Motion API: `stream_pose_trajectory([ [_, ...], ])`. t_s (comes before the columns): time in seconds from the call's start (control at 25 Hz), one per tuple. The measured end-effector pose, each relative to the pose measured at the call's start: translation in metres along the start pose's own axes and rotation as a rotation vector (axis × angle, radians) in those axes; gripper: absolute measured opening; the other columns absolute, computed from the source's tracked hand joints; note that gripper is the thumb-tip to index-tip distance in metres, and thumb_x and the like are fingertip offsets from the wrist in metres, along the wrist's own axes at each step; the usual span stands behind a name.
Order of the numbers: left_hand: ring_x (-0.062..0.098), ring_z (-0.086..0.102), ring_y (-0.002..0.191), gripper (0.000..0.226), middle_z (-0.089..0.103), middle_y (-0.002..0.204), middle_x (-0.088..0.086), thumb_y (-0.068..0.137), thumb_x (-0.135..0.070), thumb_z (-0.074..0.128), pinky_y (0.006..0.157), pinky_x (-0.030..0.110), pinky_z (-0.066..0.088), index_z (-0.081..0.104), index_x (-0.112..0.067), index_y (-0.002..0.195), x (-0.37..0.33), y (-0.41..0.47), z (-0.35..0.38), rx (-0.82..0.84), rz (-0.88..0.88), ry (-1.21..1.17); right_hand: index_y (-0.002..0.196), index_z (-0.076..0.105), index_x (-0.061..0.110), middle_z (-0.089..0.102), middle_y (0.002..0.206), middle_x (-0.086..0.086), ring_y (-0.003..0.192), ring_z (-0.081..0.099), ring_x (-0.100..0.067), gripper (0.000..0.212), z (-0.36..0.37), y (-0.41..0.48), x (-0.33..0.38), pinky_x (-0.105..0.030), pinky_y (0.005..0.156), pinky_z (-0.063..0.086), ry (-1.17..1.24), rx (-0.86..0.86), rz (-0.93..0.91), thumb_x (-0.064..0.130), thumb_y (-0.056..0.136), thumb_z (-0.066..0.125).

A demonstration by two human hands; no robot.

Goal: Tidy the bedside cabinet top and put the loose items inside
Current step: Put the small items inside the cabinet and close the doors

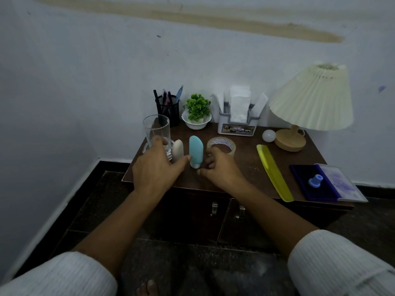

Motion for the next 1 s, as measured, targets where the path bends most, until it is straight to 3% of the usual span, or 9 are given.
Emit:
stream_pose_trajectory([
  [0.16, 0.012, 0.057, 0.075, 0.046, 0.060, 0.085, -0.010, 0.088, -0.055, 0.066, 0.064, 0.029, 0.040, 0.051, -0.023, 0.118, -0.044, -0.007, -0.042, -0.133, 0.221, -0.189, 0.119, 0.064, 0.019, 0.070, 0.095, 0.003, 0.088, 0.067, -0.016, 0.047, -0.044, -0.005, -0.004, -0.035, 0.083, 0.056, -0.022, -0.060, -0.008, 0.024, 0.076, 0.083],
  [0.24, 0.006, 0.053, 0.066, 0.027, 0.052, 0.071, -0.014, 0.091, -0.045, 0.066, 0.058, 0.030, 0.041, 0.056, -0.025, 0.106, -0.075, -0.015, -0.035, -0.088, 0.360, -0.290, 0.107, 0.067, 0.021, 0.070, 0.085, 0.006, 0.082, 0.066, -0.012, 0.032, -0.075, -0.010, -0.013, -0.035, 0.079, 0.056, -0.055, -0.149, -0.007, 0.018, 0.077, 0.078],
  [0.32, 0.002, 0.054, 0.068, 0.016, 0.053, 0.069, -0.015, 0.090, -0.041, 0.067, 0.061, 0.031, 0.045, 0.059, -0.029, 0.098, -0.104, -0.021, -0.007, 0.020, 0.447, -0.334, 0.105, 0.067, 0.021, 0.068, 0.085, 0.008, 0.083, 0.065, -0.011, 0.027, -0.099, -0.019, -0.028, -0.034, 0.077, 0.055, -0.132, -0.190, 0.020, 0.018, 0.079, 0.076],
  [0.48, 0.005, 0.061, 0.082, 0.012, 0.066, 0.085, -0.013, 0.087, -0.038, 0.067, 0.072, 0.035, 0.054, 0.065, -0.030, 0.096, -0.147, -0.027, 0.067, 0.275, 0.522, -0.333, 0.116, 0.065, 0.019, 0.068, 0.106, -0.001, 0.098, 0.064, -0.019, 0.032, -0.128, -0.041, -0.070, -0.038, 0.084, 0.054, -0.365, -0.168, 0.150, 0.027, 0.086, 0.073],
  [0.68, 0.019, 0.058, 0.112, 0.032, 0.065, 0.119, -0.002, 0.091, -0.036, 0.063, 0.088, 0.042, 0.052, 0.063, -0.024, 0.121, -0.169, -0.052, 0.129, 0.474, 0.654, -0.102, 0.125, 0.060, 0.015, 0.056, 0.122, -0.008, 0.107, 0.059, -0.024, 0.034, -0.124, -0.065, -0.104, -0.041, 0.091, 0.055, -0.606, 0.023, 0.242, 0.026, 0.092, 0.064],
  [0.88, 0.025, 0.051, 0.118, 0.046, 0.058, 0.133, 0.001, 0.090, -0.029, 0.057, 0.091, 0.045, 0.048, 0.052, -0.023, 0.136, -0.182, -0.066, 0.147, 0.561, 0.725, -0.041, 0.114, 0.062, 0.013, 0.054, 0.117, -0.009, 0.105, 0.057, -0.027, 0.026, -0.103, -0.060, -0.094, -0.046, 0.091, 0.053, -0.566, 0.073, 0.141, 0.022, 0.090, 0.064],
  [1.0, 0.026, 0.048, 0.123, 0.045, 0.053, 0.143, -0.001, 0.092, -0.028, 0.052, 0.095, 0.046, 0.046, 0.053, -0.020, 0.136, -0.182, -0.066, 0.154, 0.576, 0.743, 0.072, 0.123, 0.063, 0.011, 0.057, 0.122, -0.010, 0.110, 0.058, -0.027, 0.031, -0.109, -0.062, -0.092, -0.045, 0.095, 0.052, -0.504, 0.073, 0.136, 0.017, 0.092, 0.060],
])
Point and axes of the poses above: each hand's wrist, its own y-axis towards the middle knuckle, its own z-axis out of the palm, x = y × z, the point moved 9 cm from there along y, towards the middle knuckle
